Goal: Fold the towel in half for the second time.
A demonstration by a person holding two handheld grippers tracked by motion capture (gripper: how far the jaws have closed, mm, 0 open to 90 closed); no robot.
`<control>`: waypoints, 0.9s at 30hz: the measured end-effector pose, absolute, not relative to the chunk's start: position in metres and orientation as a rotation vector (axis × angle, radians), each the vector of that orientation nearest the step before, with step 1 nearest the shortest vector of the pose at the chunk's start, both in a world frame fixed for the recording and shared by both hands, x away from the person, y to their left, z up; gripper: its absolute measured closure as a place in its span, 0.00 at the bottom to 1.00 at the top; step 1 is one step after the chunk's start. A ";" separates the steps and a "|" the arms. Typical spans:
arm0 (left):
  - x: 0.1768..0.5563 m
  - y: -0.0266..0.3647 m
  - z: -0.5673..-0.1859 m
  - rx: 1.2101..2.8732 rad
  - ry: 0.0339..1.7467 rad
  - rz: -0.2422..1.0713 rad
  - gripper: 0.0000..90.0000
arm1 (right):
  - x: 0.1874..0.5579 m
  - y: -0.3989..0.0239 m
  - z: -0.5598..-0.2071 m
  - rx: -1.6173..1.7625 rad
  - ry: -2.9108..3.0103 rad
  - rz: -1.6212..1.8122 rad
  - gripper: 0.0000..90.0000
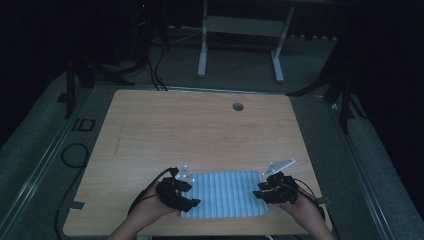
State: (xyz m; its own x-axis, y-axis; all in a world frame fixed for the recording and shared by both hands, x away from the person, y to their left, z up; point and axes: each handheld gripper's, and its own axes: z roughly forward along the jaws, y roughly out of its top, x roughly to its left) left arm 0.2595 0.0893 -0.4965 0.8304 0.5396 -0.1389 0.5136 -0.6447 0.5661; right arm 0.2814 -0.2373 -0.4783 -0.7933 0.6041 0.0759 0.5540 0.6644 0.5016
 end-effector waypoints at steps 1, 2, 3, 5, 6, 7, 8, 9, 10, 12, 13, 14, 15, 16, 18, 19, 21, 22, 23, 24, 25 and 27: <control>0.262 0.088 -0.501 2.416 0.772 0.055 0.46 | 0.284 -0.236 -0.483 0.969 2.783 0.780 0.68; 0.264 0.086 -0.506 2.430 0.778 0.068 0.46 | 0.286 -0.234 -0.488 0.967 2.792 0.764 0.68; 0.266 0.084 -0.510 2.450 0.791 0.086 0.47 | 0.289 -0.232 -0.493 0.965 2.802 0.751 0.68; 0.271 0.081 -0.519 2.478 0.802 0.085 0.50 | 0.294 -0.229 -0.501 0.959 2.813 0.708 0.68; 0.273 0.080 -0.522 2.488 0.808 0.081 0.50 | 0.298 -0.227 -0.505 0.951 2.819 0.675 0.68; 0.275 0.080 -0.523 2.493 0.806 0.077 0.50 | 0.301 -0.224 -0.508 0.950 2.820 0.647 0.68; 0.279 0.079 -0.526 2.489 0.812 0.076 0.50 | 0.303 -0.222 -0.510 0.944 2.820 0.631 0.68; 0.280 0.079 -0.526 2.491 0.813 0.080 0.50 | 0.308 -0.219 -0.515 0.941 2.827 0.606 0.67; 0.283 0.080 -0.526 2.486 0.819 0.087 0.50 | 0.310 -0.217 -0.517 0.943 2.827 0.598 0.67; 0.287 0.081 -0.526 2.494 0.816 0.103 0.50 | 0.316 -0.214 -0.519 0.947 2.816 0.598 0.67; 0.290 0.082 -0.526 2.499 0.823 0.111 0.50 | 0.319 -0.213 -0.519 0.952 2.811 0.601 0.67; 0.293 0.083 -0.526 2.509 0.822 0.119 0.50 | 0.322 -0.212 -0.519 0.954 2.808 0.603 0.67; 0.296 0.084 -0.526 2.511 0.826 0.120 0.50 | 0.325 -0.210 -0.520 0.960 2.804 0.608 0.67; 0.301 0.086 -0.525 2.514 0.836 0.127 0.50 | 0.327 -0.209 -0.520 0.962 2.803 0.609 0.67; 0.308 0.089 -0.525 2.518 0.850 0.141 0.50 | 0.333 -0.205 -0.520 0.971 2.799 0.613 0.67; 0.312 0.091 -0.525 2.510 0.862 0.145 0.50 | 0.335 -0.202 -0.520 0.974 2.795 0.617 0.67; 0.321 0.095 -0.526 2.504 0.883 0.150 0.50 | 0.341 -0.198 -0.520 0.981 2.791 0.623 0.67; 0.321 0.095 -0.526 2.504 0.883 0.150 0.50 | 0.341 -0.198 -0.520 0.981 2.791 0.623 0.67; 0.333 0.101 -0.526 2.487 0.927 0.154 0.50 | 0.343 -0.197 -0.520 0.981 2.791 0.625 0.67; 0.337 0.102 -0.526 2.483 0.937 0.158 0.50 | 0.351 -0.192 -0.520 0.990 2.793 0.628 0.67; 0.340 0.104 -0.526 2.483 0.937 0.160 0.50 | 0.355 -0.190 -0.520 0.994 2.795 0.629 0.66; 0.346 0.108 -0.526 2.475 0.950 0.165 0.50 | 0.361 -0.186 -0.520 0.999 2.793 0.625 0.66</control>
